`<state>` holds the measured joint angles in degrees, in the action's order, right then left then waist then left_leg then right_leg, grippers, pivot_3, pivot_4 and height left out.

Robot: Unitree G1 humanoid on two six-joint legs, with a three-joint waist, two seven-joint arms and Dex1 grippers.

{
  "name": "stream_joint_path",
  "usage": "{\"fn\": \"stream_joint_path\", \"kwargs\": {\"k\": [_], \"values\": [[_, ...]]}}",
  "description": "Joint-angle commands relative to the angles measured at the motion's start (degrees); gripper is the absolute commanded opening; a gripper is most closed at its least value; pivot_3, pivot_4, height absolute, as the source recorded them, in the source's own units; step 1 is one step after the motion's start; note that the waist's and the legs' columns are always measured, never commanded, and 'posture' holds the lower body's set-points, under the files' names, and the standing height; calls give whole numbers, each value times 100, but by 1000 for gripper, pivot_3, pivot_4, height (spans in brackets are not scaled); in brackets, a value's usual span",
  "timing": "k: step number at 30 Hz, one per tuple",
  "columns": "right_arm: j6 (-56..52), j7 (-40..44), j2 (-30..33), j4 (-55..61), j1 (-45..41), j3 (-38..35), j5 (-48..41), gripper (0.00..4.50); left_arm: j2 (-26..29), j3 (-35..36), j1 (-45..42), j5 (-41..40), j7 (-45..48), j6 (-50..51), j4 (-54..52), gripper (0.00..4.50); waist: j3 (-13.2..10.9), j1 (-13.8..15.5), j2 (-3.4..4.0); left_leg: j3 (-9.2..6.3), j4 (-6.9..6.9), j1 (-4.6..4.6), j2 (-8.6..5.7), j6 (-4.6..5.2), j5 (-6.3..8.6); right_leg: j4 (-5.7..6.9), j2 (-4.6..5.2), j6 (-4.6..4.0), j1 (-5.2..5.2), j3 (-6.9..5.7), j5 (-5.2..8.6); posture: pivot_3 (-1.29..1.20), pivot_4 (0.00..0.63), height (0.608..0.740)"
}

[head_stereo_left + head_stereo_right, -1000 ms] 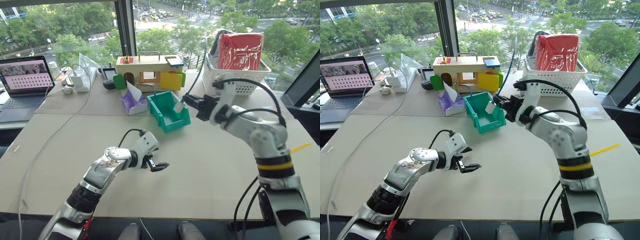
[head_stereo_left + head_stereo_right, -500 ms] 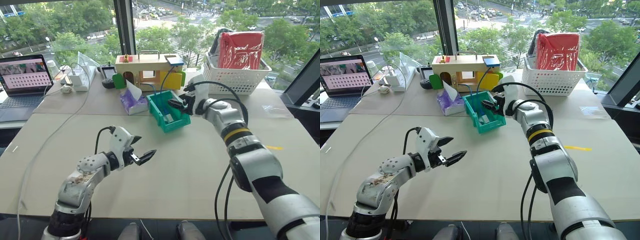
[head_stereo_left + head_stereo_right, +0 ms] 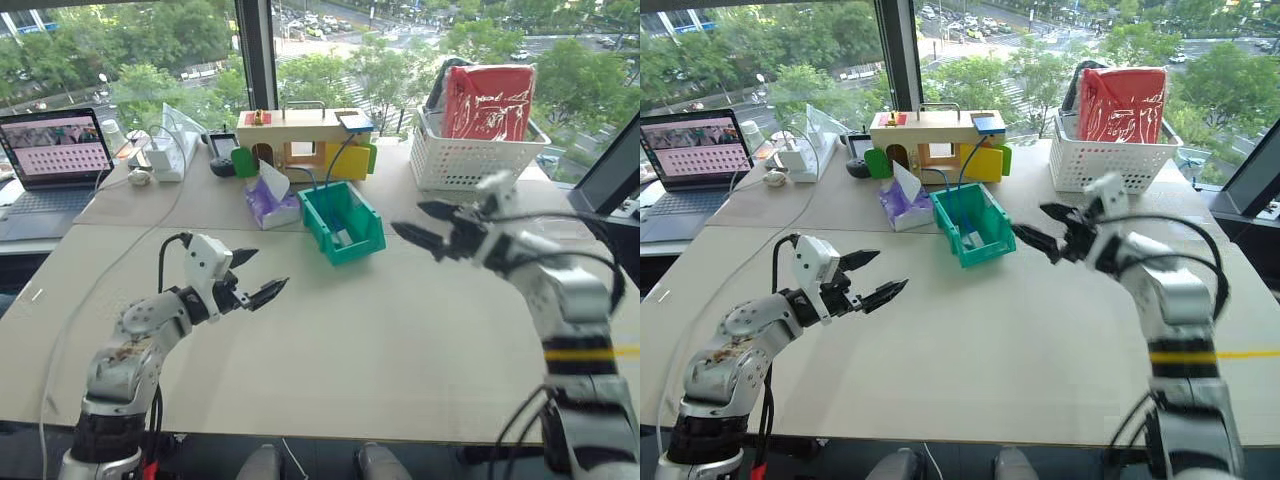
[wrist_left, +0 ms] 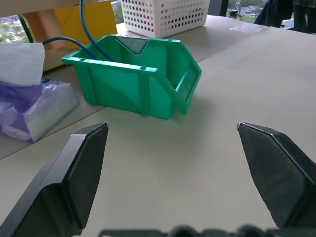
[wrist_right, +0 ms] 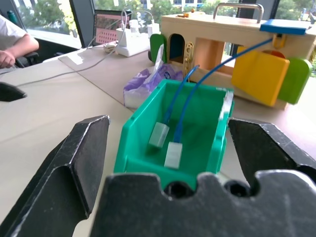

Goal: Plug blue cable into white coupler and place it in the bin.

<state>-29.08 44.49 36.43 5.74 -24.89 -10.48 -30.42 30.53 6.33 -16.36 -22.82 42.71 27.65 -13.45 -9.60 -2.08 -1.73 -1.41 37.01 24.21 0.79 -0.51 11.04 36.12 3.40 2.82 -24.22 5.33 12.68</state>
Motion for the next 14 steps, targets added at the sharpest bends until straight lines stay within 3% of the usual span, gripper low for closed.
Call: {"fn": "stream_joint_path", "kwargs": {"k": [1,5,9,14], "values": [[-199,-865,-375,1426,1015,-876,-421,4417,-131,-45,-466,68,-28,-275,693,4500,0,-21,-2,-3,0,-1,0,2,-2,1,-1,0,5,-1,0,0,150,729],[256,-1059,-535,1575,1968,-796,109,4417,-73,-395,-678,424,-77,-216,1117,4500,0,-73,-2,-2,12,-9,4,-4,-9,7,-11,36,9,5,21,0,150,729],[657,-1518,-881,1097,1927,-1038,270,4417,-153,-393,-745,399,-47,-295,1330,4500,0,-114,-2,10,11,-18,7,-9,-12,11,-12,35,7,19,20,0,150,729],[759,-1516,-880,1061,1909,-958,312,4417,-111,-316,-756,162,143,-27,1359,4500,0,-71,-1,8,11,-13,6,-9,-12,11,-12,27,6,18,15,0,150,729]]}}
